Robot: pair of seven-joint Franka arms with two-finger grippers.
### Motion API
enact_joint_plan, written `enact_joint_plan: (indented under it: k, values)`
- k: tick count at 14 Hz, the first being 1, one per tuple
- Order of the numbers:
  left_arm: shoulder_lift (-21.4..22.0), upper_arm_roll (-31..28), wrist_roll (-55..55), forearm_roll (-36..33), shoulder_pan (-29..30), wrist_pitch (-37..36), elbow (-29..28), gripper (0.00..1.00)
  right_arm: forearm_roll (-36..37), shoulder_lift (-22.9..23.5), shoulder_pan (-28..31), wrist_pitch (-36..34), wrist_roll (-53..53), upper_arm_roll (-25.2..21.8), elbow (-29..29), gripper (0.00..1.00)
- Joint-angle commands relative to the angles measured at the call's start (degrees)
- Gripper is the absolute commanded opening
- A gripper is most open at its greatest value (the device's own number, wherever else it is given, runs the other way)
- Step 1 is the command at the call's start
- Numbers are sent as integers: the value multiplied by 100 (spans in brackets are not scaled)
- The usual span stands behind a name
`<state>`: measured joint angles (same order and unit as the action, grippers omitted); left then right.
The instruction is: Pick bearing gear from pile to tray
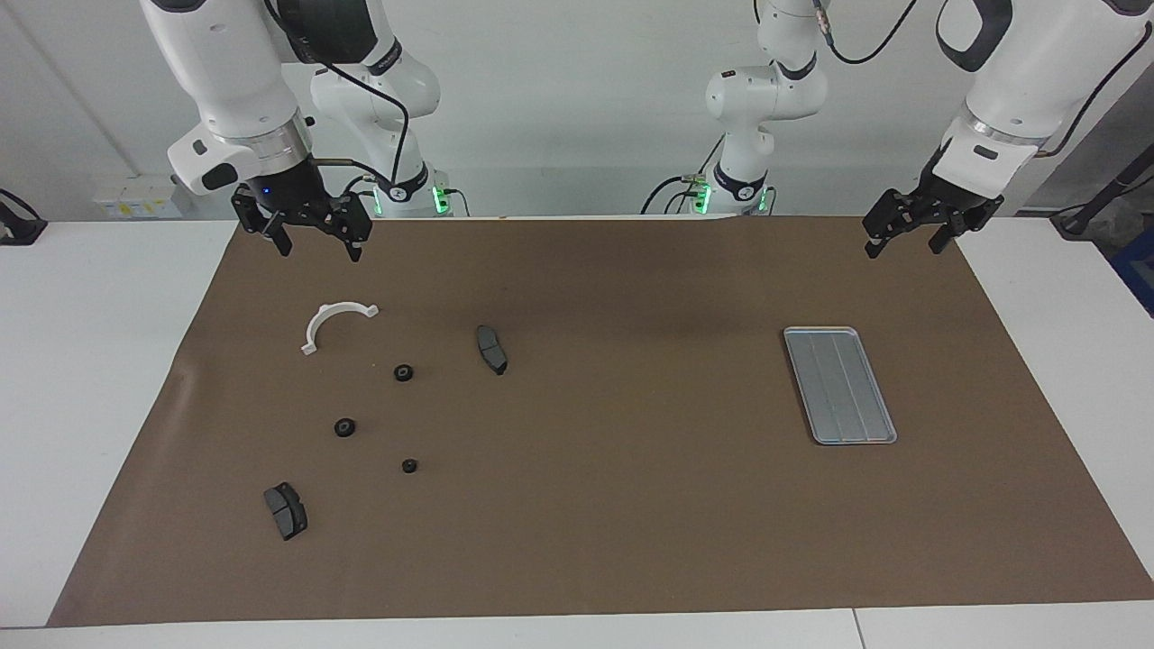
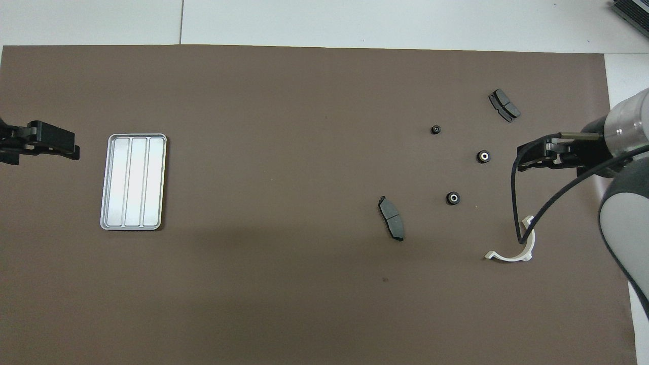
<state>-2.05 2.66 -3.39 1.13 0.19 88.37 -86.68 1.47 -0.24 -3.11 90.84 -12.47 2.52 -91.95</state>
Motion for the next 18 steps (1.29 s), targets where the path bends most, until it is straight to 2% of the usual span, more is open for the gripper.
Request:
enact_joint_plan:
  k: [1,6,8,13,18]
  values:
    - [82,7,23,-78,7,23,-60,100,-138,-64,39,153,191,-15,-147,100]
    - [82,7,23,-78,7,23,-60,100,-138,-73,83,162,201,-15,-165,100]
    - [82,7,23,-78,7,23,-60,100,-156,-64,188,450,463,-15,-217,100]
    - [82,7,23,-78,7,23,-60,100,-156,-143,250,794,693,-24,-700,100]
    - [82,7,23,-78,7,14,-60,100,-156,-64,215,1899,693,-15,-1534,100]
